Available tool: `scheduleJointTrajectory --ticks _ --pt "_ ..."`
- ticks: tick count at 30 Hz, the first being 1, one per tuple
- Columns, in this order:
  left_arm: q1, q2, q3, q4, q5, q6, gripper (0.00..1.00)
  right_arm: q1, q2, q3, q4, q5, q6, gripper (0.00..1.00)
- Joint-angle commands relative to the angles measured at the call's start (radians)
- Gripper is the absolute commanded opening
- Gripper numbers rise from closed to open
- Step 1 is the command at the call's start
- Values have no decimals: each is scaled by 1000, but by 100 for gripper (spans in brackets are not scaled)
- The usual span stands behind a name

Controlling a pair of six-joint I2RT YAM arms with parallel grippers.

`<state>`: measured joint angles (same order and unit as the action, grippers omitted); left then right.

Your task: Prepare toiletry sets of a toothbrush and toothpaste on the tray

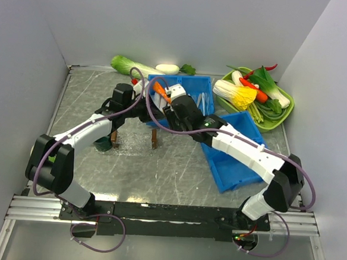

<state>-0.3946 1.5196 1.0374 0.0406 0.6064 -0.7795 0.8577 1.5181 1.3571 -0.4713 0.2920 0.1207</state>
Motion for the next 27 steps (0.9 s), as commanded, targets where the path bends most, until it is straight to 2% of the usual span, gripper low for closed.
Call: scheduleJointTrajectory --ticks 1,19,27 --pt "3 -49 29 39 9 17 1 6 45 69 49 3 -21 52" --pt "8 -65 36 24 -13 34 1 7 146 76 103 25 -64 50" --pt "8 -61 39 21 -13 39 1 7 172 50 175 59 -99 39"
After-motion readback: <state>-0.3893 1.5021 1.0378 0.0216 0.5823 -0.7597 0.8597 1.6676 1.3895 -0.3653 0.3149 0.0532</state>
